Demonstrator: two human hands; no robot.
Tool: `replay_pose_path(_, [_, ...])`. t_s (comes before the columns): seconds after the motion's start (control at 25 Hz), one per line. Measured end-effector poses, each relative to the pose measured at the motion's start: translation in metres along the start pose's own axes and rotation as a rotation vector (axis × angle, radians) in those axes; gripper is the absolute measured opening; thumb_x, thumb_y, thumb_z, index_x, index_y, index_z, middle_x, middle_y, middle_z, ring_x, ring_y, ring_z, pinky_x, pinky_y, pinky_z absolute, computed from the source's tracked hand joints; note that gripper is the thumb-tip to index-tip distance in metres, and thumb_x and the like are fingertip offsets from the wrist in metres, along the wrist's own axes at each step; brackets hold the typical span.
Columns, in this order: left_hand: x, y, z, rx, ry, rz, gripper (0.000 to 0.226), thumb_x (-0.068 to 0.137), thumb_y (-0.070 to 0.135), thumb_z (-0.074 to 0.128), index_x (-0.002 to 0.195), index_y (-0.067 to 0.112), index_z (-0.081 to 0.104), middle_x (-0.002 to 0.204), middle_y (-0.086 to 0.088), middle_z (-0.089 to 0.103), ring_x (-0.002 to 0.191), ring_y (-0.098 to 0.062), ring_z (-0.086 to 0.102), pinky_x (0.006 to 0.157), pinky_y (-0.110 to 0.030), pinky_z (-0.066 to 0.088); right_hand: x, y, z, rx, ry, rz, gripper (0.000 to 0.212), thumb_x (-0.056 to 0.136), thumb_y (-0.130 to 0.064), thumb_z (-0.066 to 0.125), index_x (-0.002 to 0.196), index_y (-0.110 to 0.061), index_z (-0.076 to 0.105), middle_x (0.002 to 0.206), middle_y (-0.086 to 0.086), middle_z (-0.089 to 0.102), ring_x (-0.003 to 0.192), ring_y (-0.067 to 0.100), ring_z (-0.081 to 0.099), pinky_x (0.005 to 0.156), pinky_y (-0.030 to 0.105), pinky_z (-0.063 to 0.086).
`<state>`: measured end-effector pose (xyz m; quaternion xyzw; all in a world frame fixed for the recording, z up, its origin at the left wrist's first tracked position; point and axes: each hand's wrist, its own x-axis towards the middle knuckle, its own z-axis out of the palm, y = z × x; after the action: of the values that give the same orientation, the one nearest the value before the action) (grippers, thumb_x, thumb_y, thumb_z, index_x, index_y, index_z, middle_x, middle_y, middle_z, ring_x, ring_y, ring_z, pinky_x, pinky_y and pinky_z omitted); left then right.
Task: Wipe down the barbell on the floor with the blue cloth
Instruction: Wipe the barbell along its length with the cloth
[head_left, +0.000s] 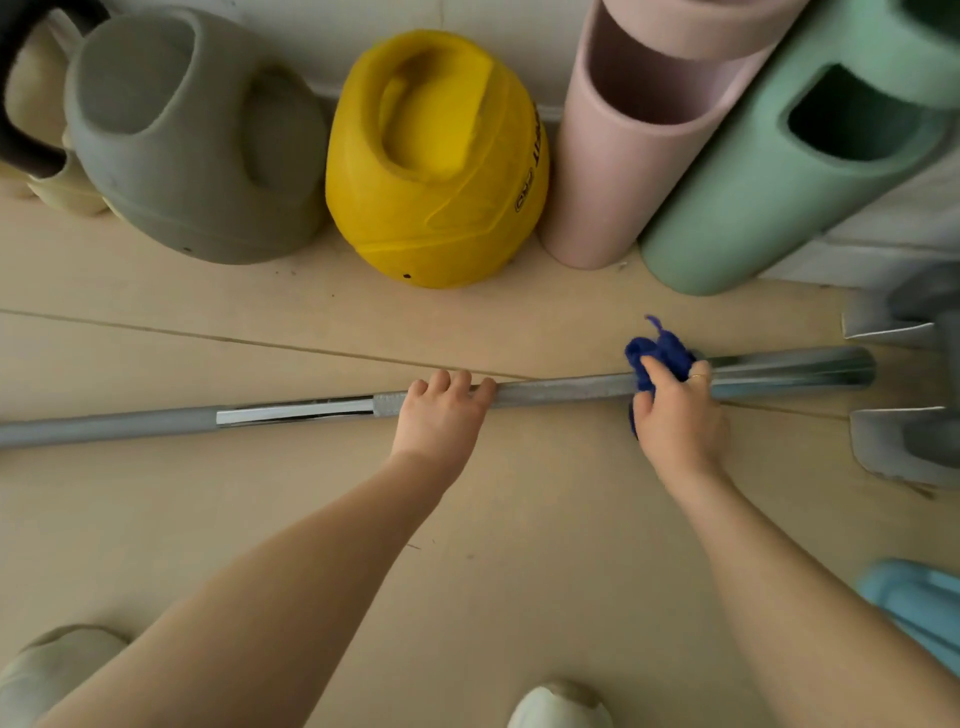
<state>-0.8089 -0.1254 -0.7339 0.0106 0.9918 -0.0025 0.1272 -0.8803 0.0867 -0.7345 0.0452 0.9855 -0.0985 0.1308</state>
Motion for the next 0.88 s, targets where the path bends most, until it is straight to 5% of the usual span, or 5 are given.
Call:
replay_pose_path(0.08, [0.003,-0.001,-0.002,0.019,-0.021,-0.005,0.053,0.023,0.006,0.083,0.073,0.017,0.069,0.058,-0.001,0.058,0.051,-0.023,0.057,0.044,-0.020,0.040,-0.008,-0.018,0.001,0.034,-0.003,0.049,0.038,0.087,-0.021,0.053,0.124,-0.020,0.053,0.128,0.021,0.041,0.092,0.043,0.058,0.078,0.043,0.048])
replay_pose_path(0.28, [0.006,-0.005,0.001,-0.037,-0.022,-0.009,0.048,0.037,-0.001,0.081,0.082,0.012,0.070,0.065,-0.007,0.061,0.057,-0.027,0.060,0.043,-0.026,0.043,-0.017,-0.046,0.004,-0.071,-0.213,-0.326,0.039,0.088,-0.027,0.051,0.127,-0.027,0.047,0.128,0.014,0.040,0.091,0.041,0.059,0.072,0.038,0.046])
replay_pose_path(0.48, [0.011,-0.011,-0.005,-0.138,-0.050,-0.001,0.048,0.074,-0.007,0.057,0.120,0.008,0.057,0.101,-0.015,0.060,0.093,-0.033,0.056,0.068,-0.036,0.046,0.000,-0.026,-0.004,-0.046,-0.055,0.027,0.035,0.088,-0.024,0.051,0.123,-0.020,0.054,0.126,0.019,0.041,0.092,0.042,0.059,0.078,0.041,0.048])
replay_pose_path(0.72, [0.019,-0.023,-0.008,-0.185,-0.129,0.006,0.047,0.089,0.002,0.043,0.134,0.016,0.042,0.123,-0.007,0.052,0.115,-0.027,0.045,0.086,-0.035,0.041,-0.025,-0.081,0.014,-0.023,-0.251,-0.354,0.039,0.088,-0.029,0.051,0.127,-0.028,0.049,0.131,0.013,0.040,0.093,0.040,0.059,0.077,0.038,0.047])
replay_pose_path(0.88, [0.011,-0.047,-0.009,-0.452,-0.088,-0.087,0.046,0.093,0.014,0.051,0.138,0.018,0.040,0.135,-0.002,0.049,0.120,-0.026,0.047,0.092,-0.035,0.040,-0.011,-0.074,0.005,-0.063,-0.119,-0.028,0.033,0.089,-0.028,0.050,0.121,-0.021,0.054,0.130,0.017,0.041,0.095,0.042,0.059,0.079,0.040,0.047])
